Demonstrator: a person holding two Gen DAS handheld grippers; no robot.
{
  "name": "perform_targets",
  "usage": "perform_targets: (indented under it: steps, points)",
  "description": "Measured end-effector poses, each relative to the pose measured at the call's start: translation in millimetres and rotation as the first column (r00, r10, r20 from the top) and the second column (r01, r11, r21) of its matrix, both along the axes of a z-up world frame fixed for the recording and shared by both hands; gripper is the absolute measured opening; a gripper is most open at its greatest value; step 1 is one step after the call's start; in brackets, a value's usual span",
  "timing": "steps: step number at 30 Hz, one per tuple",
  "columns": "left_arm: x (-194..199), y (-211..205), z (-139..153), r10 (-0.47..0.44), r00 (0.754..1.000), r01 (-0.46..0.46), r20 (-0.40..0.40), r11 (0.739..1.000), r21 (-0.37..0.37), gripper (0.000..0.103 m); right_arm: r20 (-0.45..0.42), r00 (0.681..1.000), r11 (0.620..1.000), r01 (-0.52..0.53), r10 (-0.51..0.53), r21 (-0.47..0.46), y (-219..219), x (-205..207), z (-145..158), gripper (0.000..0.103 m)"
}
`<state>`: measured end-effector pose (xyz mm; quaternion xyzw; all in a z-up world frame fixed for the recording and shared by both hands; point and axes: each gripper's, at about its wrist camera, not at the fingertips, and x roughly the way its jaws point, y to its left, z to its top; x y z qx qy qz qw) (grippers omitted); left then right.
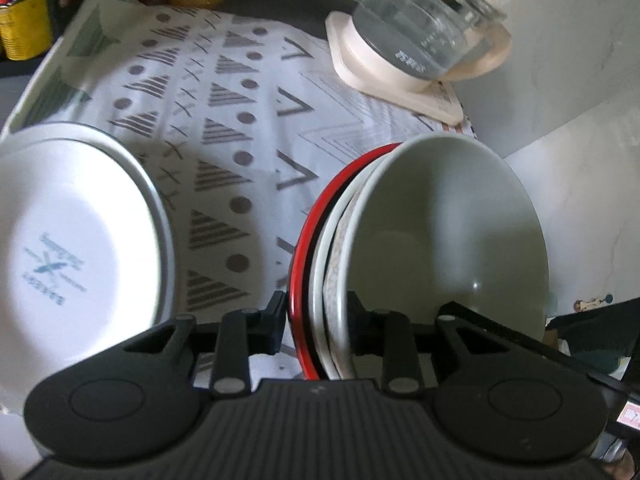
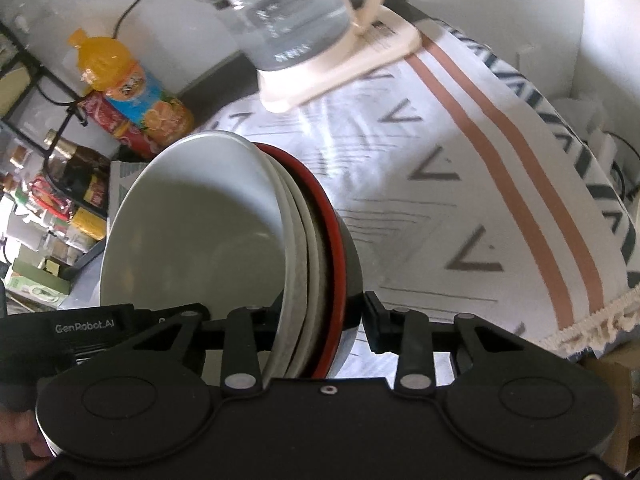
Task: Organize plates and bowls
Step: 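Lift the nested bowls with both grippers and carry them over the plate stack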
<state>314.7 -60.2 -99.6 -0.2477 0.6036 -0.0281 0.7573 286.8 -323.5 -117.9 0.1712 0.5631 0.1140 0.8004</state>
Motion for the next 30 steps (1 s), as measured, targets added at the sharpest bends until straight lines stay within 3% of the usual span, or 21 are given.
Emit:
perform_targets:
  steps: [14, 30]
  points:
    - [-20.4, 54.2, 30.6, 0.043, 0.998, -0.043, 0.046, 0.999, 0.010, 0.028, 0.110, 0.991, 0.997, -0.072, 0.074, -0.022, 61.6, -2.7, 40.2, 0.035]
    - [-45.4, 128.8, 36.6, 0.091, 0.995, -0.091, 0.045, 0.996, 0.007, 0.028, 0.100, 0.990, 0.995, -0.097, 0.096, 0.002, 129.6, -15.0, 45.3, 0.035]
